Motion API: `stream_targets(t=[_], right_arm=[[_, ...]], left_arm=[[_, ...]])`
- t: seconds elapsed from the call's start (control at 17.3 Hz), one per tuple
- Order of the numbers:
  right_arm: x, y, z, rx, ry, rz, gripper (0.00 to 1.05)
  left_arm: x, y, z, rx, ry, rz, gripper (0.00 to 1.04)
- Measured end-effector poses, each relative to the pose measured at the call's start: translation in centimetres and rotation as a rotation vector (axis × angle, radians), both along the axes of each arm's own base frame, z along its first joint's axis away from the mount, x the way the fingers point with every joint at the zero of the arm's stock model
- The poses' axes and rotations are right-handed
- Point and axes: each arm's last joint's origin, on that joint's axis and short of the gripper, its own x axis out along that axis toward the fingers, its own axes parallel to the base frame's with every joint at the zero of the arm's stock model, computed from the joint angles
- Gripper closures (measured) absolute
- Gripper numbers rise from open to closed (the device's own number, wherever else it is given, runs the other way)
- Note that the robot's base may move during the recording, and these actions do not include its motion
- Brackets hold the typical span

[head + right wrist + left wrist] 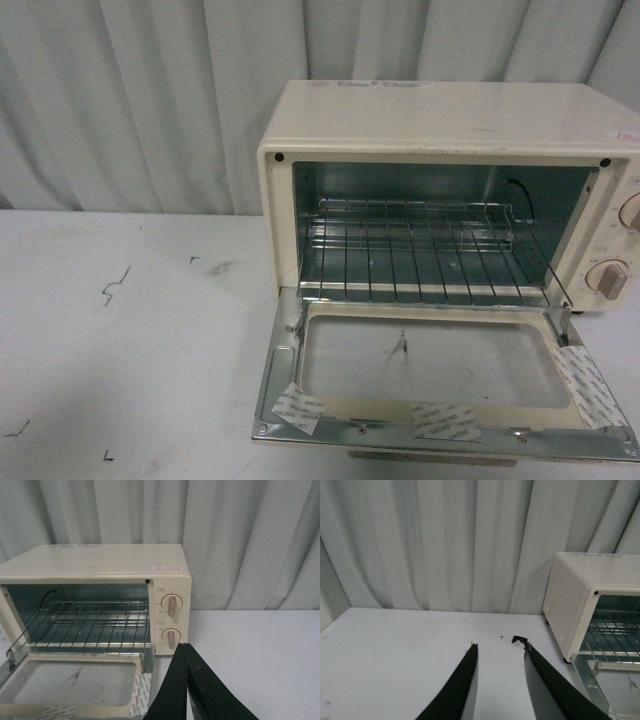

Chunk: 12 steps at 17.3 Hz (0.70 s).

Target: Open oven

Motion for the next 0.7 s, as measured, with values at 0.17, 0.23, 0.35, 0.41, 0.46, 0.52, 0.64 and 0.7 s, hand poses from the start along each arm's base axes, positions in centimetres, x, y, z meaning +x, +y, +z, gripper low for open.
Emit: stream_targets(t=[0.17, 0.23, 0.35, 0.41, 0.46, 0.52, 0.64, 0.7], right_arm=[[0.0, 0.0, 0.0, 0.0, 0.0, 0.0, 1.03], [0.0, 0.0, 0.0, 0.0, 0.0, 0.0, 1.03], [0.0, 0.0, 0.0, 0.0, 0.0, 0.0, 1.03], [0.0, 0.0, 0.0, 0.0, 0.0, 0.0, 1.03], [0.0, 0.0, 0.0, 0.0, 0.0, 0.0, 1.03], [0.0, 0.0, 0.0, -0.001, 0.0, 0.0, 0.98], [0.0, 0.0, 0.0, 0.0, 0.0, 0.0, 0.71], [0.0, 0.0, 0.0, 0.0, 0.0, 0.0, 0.57]], left_arm=[[0.0, 0.0, -0.3, 0.004, -0.007, 0.0, 1.03], [0.0, 0.0, -0.7, 0.006, 0.002, 0.0, 1.03], [-0.1, 0.0, -1.4, 0.006, -0.019, 0.0, 1.03], [0.0, 0.0, -1.9, 0.006, 0.012, 0.001, 1.03], [0.0, 0.0, -1.8, 0.006, -0.002, 0.0, 1.03], [0.0, 0.0, -1.8, 0.006, 0.003, 0.0, 1.03], [0.0, 0.0, -1.8, 0.006, -0.001, -0.001, 1.03], [0.0, 0.0, -1.8, 0.005, -0.001, 0.0, 0.95]])
